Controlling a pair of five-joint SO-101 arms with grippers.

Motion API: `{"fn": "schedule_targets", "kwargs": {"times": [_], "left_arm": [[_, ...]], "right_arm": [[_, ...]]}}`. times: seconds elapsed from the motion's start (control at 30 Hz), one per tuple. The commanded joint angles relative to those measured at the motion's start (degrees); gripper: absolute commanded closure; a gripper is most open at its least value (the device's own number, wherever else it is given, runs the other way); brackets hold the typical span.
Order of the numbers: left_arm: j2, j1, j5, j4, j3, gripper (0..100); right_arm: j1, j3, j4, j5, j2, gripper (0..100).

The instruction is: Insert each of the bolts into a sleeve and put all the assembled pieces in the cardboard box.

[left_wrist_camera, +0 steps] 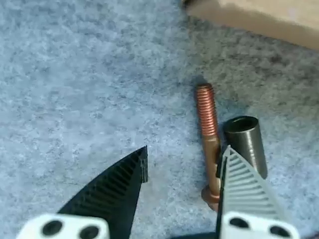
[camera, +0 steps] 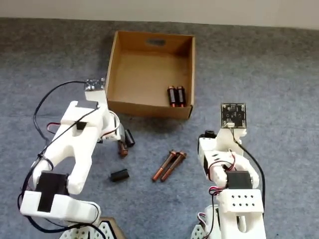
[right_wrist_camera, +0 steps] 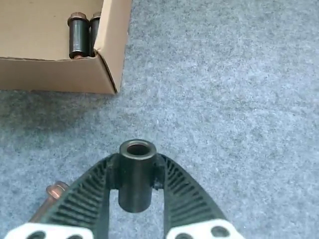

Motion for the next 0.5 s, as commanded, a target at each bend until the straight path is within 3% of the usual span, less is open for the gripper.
{"fn": "schedule_targets", "kwargs": {"times": [0.0, 0.27, 0.47], "left_arm": [[1.4, 3.3, 0.2, 0.3, -3.1, 77], [9.5, 3.6, 0.2, 0.7, -7.1, 79], [11.6, 3.6, 0.1, 0.8, -8.2, 100]], "right_arm": [[0.7, -0.3, -1.3, -0.4, -1.1, 99.1], [0.7, -0.3, -1.3, -0.4, -1.1, 99.1], [0.7, -0.3, -1.3, -0.4, -1.1, 99.1]]}}
